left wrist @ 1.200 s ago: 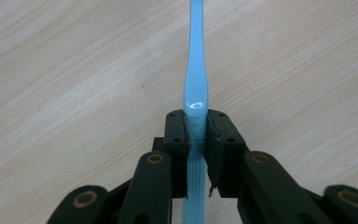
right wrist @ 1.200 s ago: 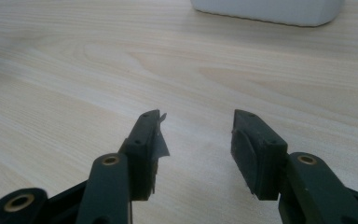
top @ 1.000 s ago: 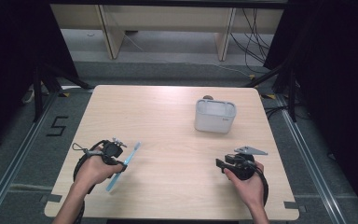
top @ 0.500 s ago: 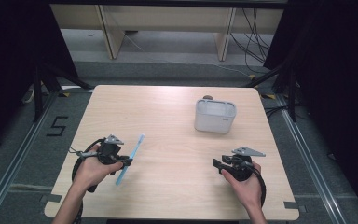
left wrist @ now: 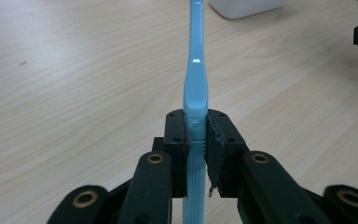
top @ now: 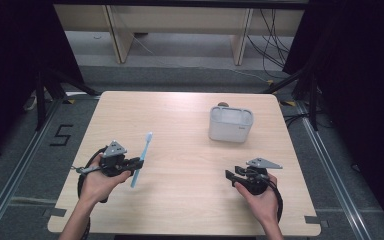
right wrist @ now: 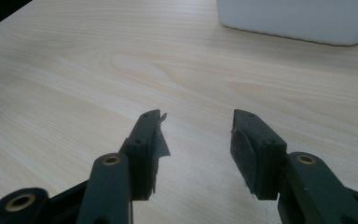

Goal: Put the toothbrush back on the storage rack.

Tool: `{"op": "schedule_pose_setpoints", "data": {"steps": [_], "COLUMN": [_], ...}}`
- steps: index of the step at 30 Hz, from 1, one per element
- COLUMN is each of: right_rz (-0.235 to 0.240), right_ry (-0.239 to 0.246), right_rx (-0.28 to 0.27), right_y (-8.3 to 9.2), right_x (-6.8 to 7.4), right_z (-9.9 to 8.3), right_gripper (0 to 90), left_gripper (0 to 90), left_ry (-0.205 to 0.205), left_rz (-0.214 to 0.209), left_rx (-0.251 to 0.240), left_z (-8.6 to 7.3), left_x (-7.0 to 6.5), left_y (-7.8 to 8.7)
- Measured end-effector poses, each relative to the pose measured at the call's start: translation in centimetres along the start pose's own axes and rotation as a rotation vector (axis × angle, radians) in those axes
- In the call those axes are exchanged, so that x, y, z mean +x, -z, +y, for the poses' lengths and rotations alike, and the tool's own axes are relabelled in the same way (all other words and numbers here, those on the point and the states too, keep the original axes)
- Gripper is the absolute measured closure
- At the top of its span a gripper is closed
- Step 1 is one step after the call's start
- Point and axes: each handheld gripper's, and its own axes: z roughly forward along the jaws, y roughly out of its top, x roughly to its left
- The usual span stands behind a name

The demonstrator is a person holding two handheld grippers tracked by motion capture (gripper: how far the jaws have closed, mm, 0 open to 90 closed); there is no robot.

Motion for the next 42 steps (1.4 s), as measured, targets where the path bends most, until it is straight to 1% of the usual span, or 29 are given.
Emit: {"op": "schedule_pose_setpoints", "data": {"steps": [2, 3, 5, 6, 7, 8, 10, 12, 13, 14, 15, 16, 17, 18, 19, 20, 21, 23, 24, 25, 28, 29, 31, 33, 36, 37, 39, 40, 42], "right_rz": [-0.014, -0.013, -0.017, -0.001, -0.001, -0.003, -0.008, 0.002, -0.007, 0.011, 0.011, 0.021, 0.019, 0.027, 0.040, 0.026, 0.043, 0.043, 0.053, 0.050, 0.049, 0.054, 0.049, 0.061, 0.068, 0.063, 0.071, 0.076, 0.089], "right_ry": [0.007, 0.012, 0.023, -0.013, -0.013, 0.013, 0.026, 0.036, 0.057, 0.034, 0.034, 0.043, 0.078, 0.066, 0.078, 0.081, 0.067, 0.073, 0.091, 0.093, 0.102, 0.100, 0.128, 0.102, 0.099, 0.114, 0.100, 0.118, 0.106], "right_rx": [0.001, 0.001, -0.008, -0.010, -0.010, -0.012, -0.024, -0.034, -0.046, -0.058, -0.058, -0.059, -0.081, -0.102, -0.099, -0.113, -0.118, -0.128, -0.129, -0.147, -0.155, -0.171, -0.186, -0.186, -0.205, -0.213, -0.225, -0.233, -0.242], "right_y": [-0.1, 0.0, 0.1, 0.1, 0.1, 0.1, 0.0, 0.0, 0.0, -0.1, -0.1, -0.1, -0.1, -0.1, -0.1, -0.1, 0.0, 0.1, 0.2, 0.1, 0.3, 0.3, 0.2, 0.2, 0.1, 0.0, 0.0, 0.1, 0.1], "right_x": [0.1, 0.0, 0.1, 0.4, 0.4, 0.2, 0.4, 0.6, 0.6, 0.9, 0.9, 1.0, 1.2, 1.3, 1.4, 1.4, 1.7, 1.7, 1.7, 1.8, 1.8, 2.0, 2.0, 2.3, 2.7, 2.7, 3.0, 3.0, 3.2], "right_z": [0.0, 0.0, 0.0, 0.0, 0.0, 0.0, 0.0, 0.1, 0.1, 0.0, 0.0, 0.1, 0.2, 0.1, 0.2, 0.2, 0.3, 0.3, 0.5, 0.4, 0.5, 0.5, 0.6, 0.6, 0.7, 0.8, 0.9, 1.0, 1.1], "right_gripper": [53.6, 53.6, 53.6, 53.7, 53.7, 53.8, 54.0, 54.2, 54.2, 54.2, 54.2, 54.2, 54.2, 54.2, 54.2, 54.2, 54.2, 54.2, 54.3, 54.2, 53.9, 52.5, 51.4, 49.8, 48.7, 48.7, 48.9, 49.2, 49.5], "left_gripper": [78.5, 78.5, 78.5, 78.5, 78.5, 78.5, 78.5, 78.5, 78.5, 78.5, 78.5, 78.5, 78.5, 78.5, 78.5, 78.5, 78.5, 78.5, 78.5, 78.5, 78.5, 78.5, 78.5, 78.5, 78.5, 78.5, 78.5, 78.5, 78.5], "left_ry": [-0.004, -0.004, -0.011, -0.020, -0.020, -0.018, -0.032, -0.039, -0.045, -0.055, -0.055, -0.058, -0.063, -0.069, -0.071, -0.071, -0.073, -0.074, -0.074, -0.074, -0.075, -0.074, -0.076, -0.086, -0.088, -0.088, -0.091, -0.091, -0.092], "left_rz": [-0.001, 0.001, 0.002, 0.009, 0.009, 0.007, 0.009, 0.009, 0.008, 0.007, 0.007, 0.003, 0.010, 0.015, 0.014, 0.014, 0.011, 0.009, 0.010, 0.011, 0.016, 0.014, 0.016, 0.015, 0.012, 0.012, 0.011, 0.011, 0.010], "left_rx": [-0.015, -0.051, -0.064, -0.093, -0.093, -0.120, -0.160, -0.173, -0.209, -0.215, -0.215, -0.250, -0.251, -0.283, -0.290, -0.290, -0.320, -0.327, -0.340, -0.342, -0.357, -0.363, -0.382, -0.392, -0.402, -0.402, -0.410, -0.410, -0.416], "left_z": [0.0, 0.0, 0.0, 0.0, 0.0, -0.1, -0.2, -0.2, -0.3, -0.3, -0.3, -0.4, -0.4, -0.5, -0.5, -0.5, -0.7, -0.7, -0.8, -0.9, -0.9, -1.0, -0.9, -0.9, -0.9, -0.9, -1.0, -1.0, -1.0], "left_x": [-0.1, -0.1, -0.2, -0.3, -0.3, -0.4, -0.5, -0.5, -0.7, -0.7, -0.7, -0.7, -0.8, -0.8, -0.8, -0.8, -0.7, -0.7, -0.7, -0.7, -0.8, -0.8, -1.0, -1.1, -1.3, -1.3, -1.4, -1.4, -1.6], "left_y": [0.0, 0.0, 0.1, 0.2, 0.2, 0.2, 0.2, 0.2, 0.1, 0.1, 0.1, -0.1, 0.0, 0.0, 0.0, 0.0, 0.0, -0.1, -0.1, -0.1, -0.2, -0.2, -0.2, -0.2, -0.3, -0.3, -0.5, -0.5, -0.6]}}
